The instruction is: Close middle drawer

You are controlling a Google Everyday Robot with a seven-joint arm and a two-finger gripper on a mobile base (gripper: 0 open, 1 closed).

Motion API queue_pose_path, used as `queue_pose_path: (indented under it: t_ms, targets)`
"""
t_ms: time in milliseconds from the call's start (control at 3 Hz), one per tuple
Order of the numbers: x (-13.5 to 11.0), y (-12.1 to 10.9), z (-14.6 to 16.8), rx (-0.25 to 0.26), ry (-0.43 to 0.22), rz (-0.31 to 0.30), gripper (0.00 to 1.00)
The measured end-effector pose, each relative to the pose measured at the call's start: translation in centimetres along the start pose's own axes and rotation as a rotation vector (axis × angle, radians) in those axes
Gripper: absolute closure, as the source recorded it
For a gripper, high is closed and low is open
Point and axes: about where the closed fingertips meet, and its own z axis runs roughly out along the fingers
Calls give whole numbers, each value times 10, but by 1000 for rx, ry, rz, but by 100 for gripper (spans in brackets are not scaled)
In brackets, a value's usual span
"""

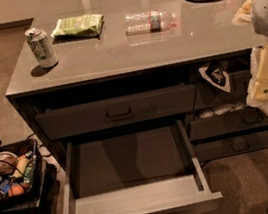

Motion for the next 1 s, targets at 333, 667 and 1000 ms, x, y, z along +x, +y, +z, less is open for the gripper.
queue_pose_path:
  t_ms: [333,667,1000]
  targets:
    - [0,0,0,0,0,0,0]
    - [2,3,1,23,-23,5,0]
    - [10,23,8,59,-108,24,0]
